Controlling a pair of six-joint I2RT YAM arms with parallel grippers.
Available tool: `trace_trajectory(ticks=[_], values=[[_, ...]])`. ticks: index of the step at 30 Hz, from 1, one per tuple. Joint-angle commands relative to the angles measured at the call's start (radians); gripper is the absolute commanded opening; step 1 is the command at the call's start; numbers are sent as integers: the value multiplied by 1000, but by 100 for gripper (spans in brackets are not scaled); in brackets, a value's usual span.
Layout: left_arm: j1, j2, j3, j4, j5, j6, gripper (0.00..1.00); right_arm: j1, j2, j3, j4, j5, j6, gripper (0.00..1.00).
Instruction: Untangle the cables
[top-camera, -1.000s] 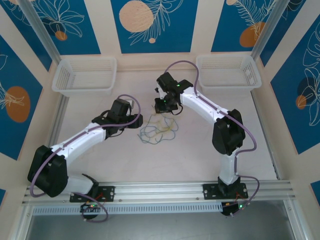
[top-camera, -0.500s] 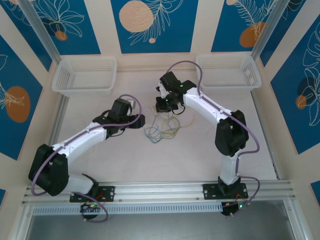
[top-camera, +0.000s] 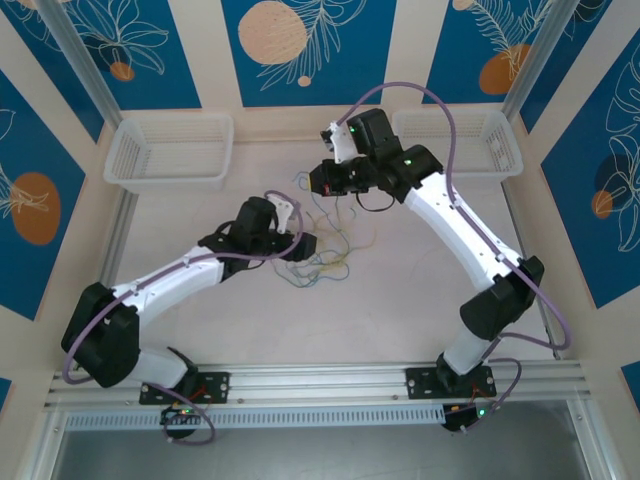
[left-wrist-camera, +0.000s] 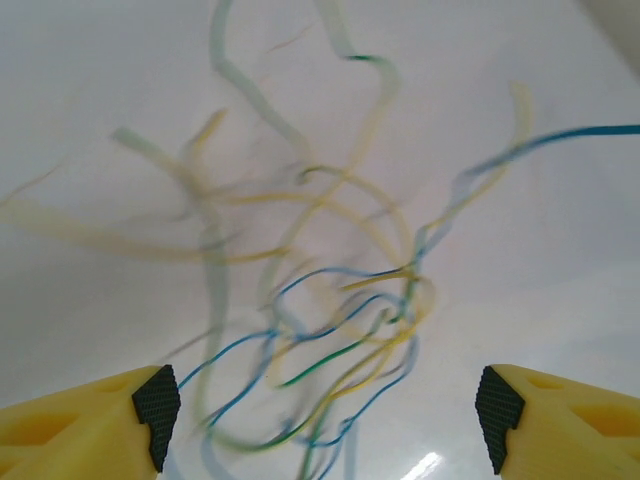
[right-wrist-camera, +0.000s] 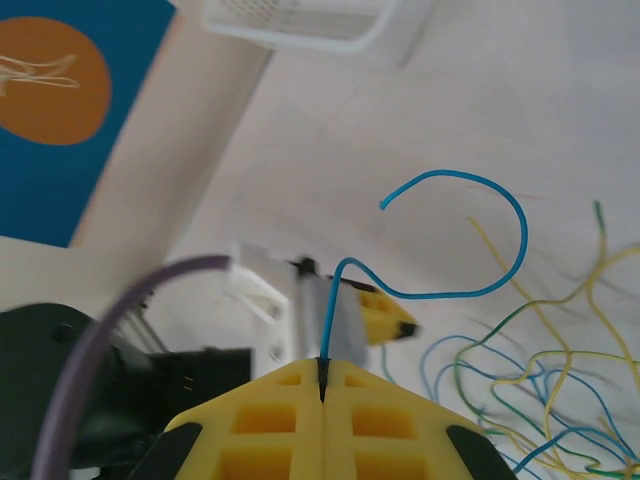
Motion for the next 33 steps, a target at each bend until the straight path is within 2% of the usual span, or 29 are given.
trace_trajectory(ticks=[1, 5, 8, 17, 18, 19, 20, 21, 24, 28, 29, 30, 32, 33], values=[[-32, 33, 43, 161, 68, 64, 81, 4, 5, -7, 26, -99, 55, 0], [-64, 79, 75, 214, 59, 86, 83, -1, 0, -92, 94, -120, 105, 0], [-68, 120, 109, 194, 17, 87, 80, 2, -7, -119, 120, -157, 126, 0], [-69, 179, 110, 229, -59, 83, 59, 15, -90, -152, 190, -247, 159, 0], [-68, 183, 110, 243, -56, 77, 56, 19, -93, -150, 198, -266, 164, 0], [-70, 187, 110, 255, -43, 81, 47, 20, -96, -150, 205, -281, 167, 0], [-69, 193, 114, 261, -38, 85, 43, 24, -100, -150, 213, -288, 169, 0], [-69, 199, 124, 257, -45, 82, 42, 27, -105, -150, 214, -280, 169, 0], [-70, 212, 141, 255, -56, 77, 20, 21, -114, -163, 220, -260, 167, 0], [-69, 217, 165, 212, -64, 68, 2, 1, -118, -185, 189, -188, 165, 1], [-69, 212, 163, 203, -67, 68, 0, -5, -119, -193, 172, -156, 159, 9], [-69, 202, 156, 200, -72, 67, 0, -13, -121, -197, 146, -127, 149, 22], [-70, 173, 128, 206, -96, 63, 0, -32, -139, -217, 123, -96, 127, 42], [-69, 155, 110, 215, -114, 60, 0, -44, -160, -239, 117, -61, 120, 48]])
